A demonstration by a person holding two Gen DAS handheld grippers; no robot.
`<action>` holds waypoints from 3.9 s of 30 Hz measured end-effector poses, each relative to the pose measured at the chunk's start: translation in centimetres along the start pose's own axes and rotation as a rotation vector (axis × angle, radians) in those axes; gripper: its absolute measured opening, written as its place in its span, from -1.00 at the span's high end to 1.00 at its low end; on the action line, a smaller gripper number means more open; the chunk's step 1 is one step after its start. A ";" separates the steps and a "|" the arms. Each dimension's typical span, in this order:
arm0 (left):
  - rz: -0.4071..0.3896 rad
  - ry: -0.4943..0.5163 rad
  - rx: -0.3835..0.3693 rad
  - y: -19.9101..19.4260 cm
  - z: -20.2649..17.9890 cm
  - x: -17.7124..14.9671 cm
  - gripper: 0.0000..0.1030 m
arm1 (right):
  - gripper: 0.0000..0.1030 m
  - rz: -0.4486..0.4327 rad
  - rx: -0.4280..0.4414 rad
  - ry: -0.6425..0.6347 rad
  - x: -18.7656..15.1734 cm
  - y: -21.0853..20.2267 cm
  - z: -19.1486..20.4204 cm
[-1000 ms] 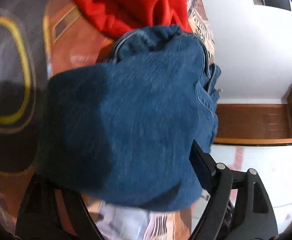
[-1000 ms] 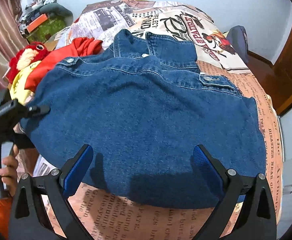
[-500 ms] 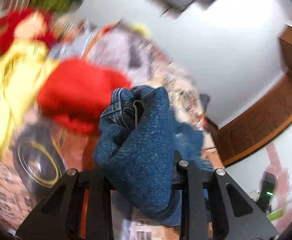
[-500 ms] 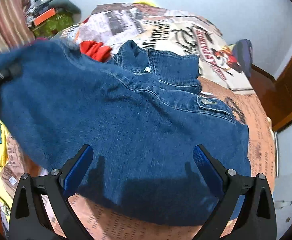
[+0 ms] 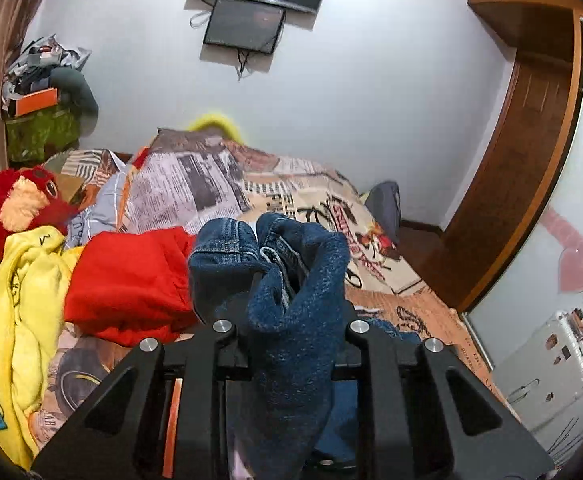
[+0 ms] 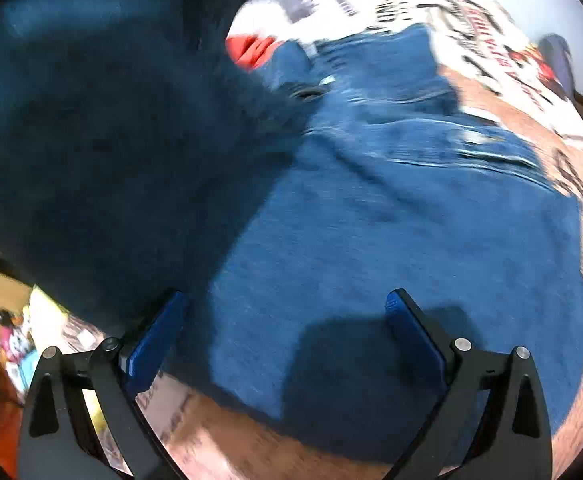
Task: Fold large clothes
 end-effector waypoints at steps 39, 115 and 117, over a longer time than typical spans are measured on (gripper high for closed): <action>0.335 0.391 -0.198 4.5 -14.4 -9.0 -0.34 | -0.93 -0.353 -0.220 0.196 -3.2 -17.4 -16.0; 0.544 -0.187 -0.490 12.5 -6.1 -6.1 -0.04 | 0.10 0.063 0.261 0.317 6.9 -6.3 -11.2; 0.504 -0.170 -0.481 11.2 -5.1 -3.9 -0.04 | 0.10 0.037 0.262 0.288 8.1 -7.4 -9.6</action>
Point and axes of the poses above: each gripper's, at about its wrist camera, not at the fingertips, and y roughly the way its jaws point, z to its left, x to its top, the point moved 9 cm from there along y, roughly the way its jaws point, and after that the axes turned 7 degrees about y, right-handed, at the moved point
